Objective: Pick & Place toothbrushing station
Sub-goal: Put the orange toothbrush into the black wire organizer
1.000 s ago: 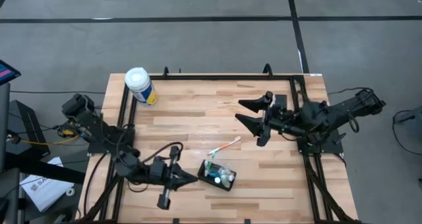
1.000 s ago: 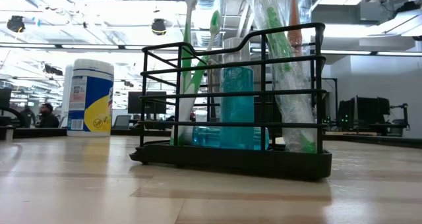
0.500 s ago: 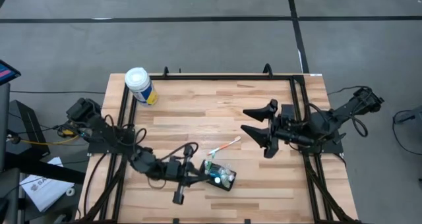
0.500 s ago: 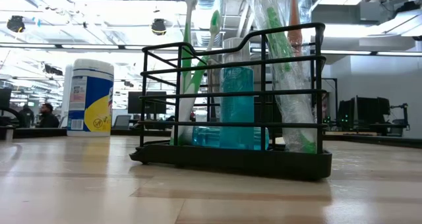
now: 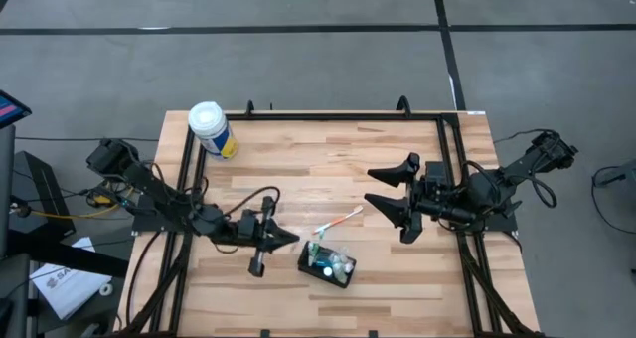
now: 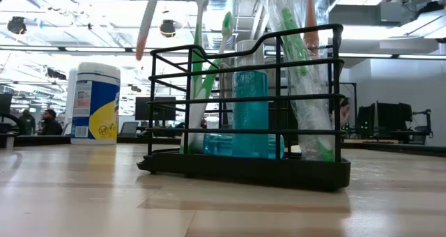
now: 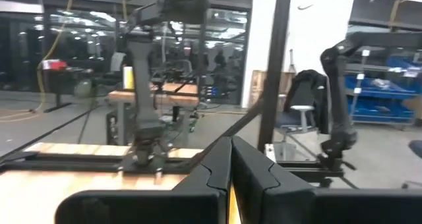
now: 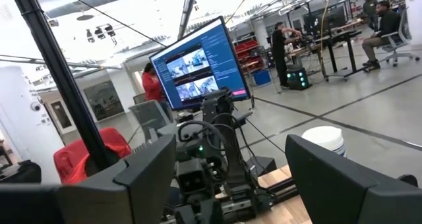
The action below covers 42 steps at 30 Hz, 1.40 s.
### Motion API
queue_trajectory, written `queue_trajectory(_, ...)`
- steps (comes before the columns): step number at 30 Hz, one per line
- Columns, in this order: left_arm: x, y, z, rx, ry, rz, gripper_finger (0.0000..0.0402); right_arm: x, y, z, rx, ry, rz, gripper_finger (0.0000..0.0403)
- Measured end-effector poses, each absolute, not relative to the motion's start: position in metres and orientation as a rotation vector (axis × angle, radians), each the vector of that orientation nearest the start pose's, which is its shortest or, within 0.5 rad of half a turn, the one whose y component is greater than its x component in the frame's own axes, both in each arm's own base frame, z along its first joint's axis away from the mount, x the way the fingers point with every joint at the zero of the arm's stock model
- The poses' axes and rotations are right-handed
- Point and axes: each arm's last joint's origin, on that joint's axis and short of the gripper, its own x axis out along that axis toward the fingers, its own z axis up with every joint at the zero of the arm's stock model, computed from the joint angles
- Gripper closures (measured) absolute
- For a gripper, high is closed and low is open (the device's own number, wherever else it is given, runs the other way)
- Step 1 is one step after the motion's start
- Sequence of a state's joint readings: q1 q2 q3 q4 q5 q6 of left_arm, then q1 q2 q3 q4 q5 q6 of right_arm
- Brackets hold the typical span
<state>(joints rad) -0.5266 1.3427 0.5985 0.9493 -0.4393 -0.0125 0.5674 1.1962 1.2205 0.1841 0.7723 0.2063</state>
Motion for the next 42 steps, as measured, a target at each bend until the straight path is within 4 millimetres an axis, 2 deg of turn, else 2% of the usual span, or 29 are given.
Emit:
queue_trajectory(9, 0.237, -0.124, 0.266, -0.146, -0.267, -0.123, 0.0401, 0.226, 0.117, 0.433, 0.313, -0.186, -0.197, 0.0127)
queue_trajectory(24, 0.250, -0.130, 0.250, -0.190, -0.304, -0.133, 0.0401, 0.226, 0.118, 0.433, 0.312, -0.185, -0.189, 0.0127)
queue_trajectory(29, 0.258, -0.138, 0.251, -0.196, -0.311, -0.148, 0.0401, 0.227, 0.117, 0.433, 0.309, -0.182, -0.190, 0.0127)
queue_trajectory(42, 0.270, -0.144, 0.228, -0.181, -0.236, -0.155, 0.0401, 0.227, 0.118, 0.431, 0.292, -0.160, -0.187, 0.0127)
